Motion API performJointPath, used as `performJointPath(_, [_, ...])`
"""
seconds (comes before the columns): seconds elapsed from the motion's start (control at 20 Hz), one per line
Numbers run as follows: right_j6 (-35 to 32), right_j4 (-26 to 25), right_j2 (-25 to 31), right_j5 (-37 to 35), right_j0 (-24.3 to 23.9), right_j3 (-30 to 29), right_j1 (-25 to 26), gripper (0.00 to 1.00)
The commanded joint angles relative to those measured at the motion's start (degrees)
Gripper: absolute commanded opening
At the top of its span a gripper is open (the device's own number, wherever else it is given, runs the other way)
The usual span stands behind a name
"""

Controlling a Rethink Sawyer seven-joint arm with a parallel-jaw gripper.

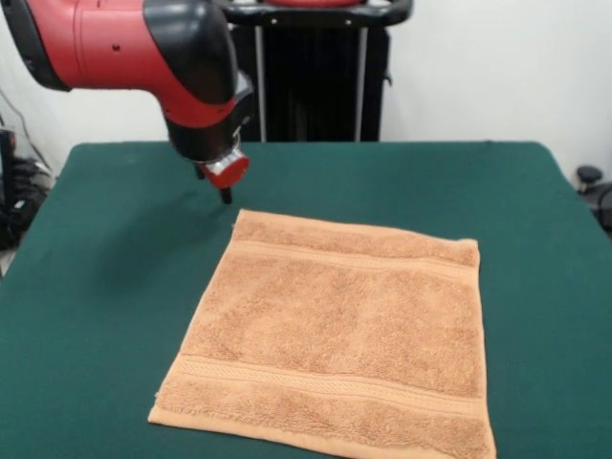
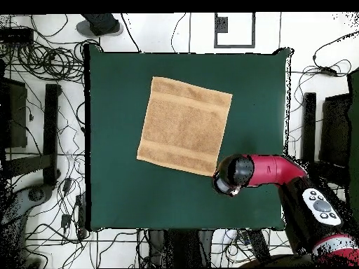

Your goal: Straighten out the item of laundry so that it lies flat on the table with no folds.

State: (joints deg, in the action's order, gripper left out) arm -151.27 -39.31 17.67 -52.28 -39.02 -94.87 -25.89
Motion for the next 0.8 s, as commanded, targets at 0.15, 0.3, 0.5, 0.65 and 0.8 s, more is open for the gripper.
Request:
performJointPath(0.15, [16.7, 0.6, 7.5, 1.5, -1.1, -5.1, -1.3, 1.0])
performJointPath(0.3, [16.0, 3.1, 9.4, -0.2, -0.8, -6.0, -4.4, 1.0])
performJointPath(0.5, [14.6, 4.6, 10.2, -0.8, -0.3, -6.4, -6.2, 1.0])
performJointPath(0.65, [14.3, 5.2, 10.4, -1.0, -0.1, -6.6, -6.7, 1.0])
performJointPath(0.8, [13.7, 5.2, 10.3, -0.6, 0.1, -6.6, -7.3, 1.0])
